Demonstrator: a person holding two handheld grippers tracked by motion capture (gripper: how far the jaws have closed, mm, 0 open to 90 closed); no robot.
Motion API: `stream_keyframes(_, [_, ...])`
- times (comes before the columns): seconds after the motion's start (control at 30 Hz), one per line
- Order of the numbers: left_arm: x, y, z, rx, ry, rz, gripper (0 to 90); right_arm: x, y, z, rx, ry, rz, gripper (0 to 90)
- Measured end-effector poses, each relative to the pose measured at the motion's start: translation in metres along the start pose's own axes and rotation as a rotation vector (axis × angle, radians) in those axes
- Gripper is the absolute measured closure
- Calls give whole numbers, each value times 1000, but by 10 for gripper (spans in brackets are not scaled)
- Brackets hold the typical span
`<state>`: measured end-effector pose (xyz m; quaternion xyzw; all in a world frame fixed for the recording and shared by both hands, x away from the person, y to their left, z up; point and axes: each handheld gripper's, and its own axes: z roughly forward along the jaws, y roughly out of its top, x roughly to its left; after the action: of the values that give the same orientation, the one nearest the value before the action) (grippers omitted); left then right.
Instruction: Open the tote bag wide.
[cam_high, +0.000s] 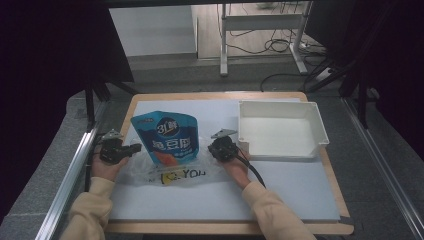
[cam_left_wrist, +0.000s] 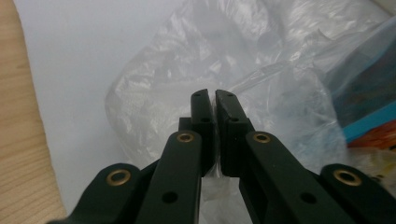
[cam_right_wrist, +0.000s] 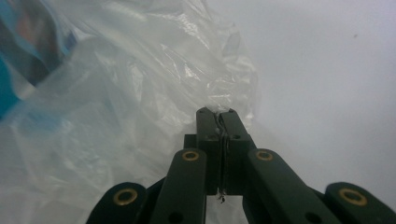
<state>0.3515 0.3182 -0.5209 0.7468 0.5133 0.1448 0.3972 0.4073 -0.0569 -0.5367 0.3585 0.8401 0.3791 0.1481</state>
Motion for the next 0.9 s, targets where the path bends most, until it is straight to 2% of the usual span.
stream_keyframes(0.3, [4, -14, 25, 83, 25, 0, 871, -1, -2, 2, -10, -7, -11, 876])
stream_keyframes(0.6, [2, -16, 26, 70, 37, 11, 869, -1, -2, 2, -12, -9, -16, 875])
stream_keyframes(0.9, [4, -17, 25, 61, 24, -14, 859, -2, -2, 1, -12, 0, -7, 864])
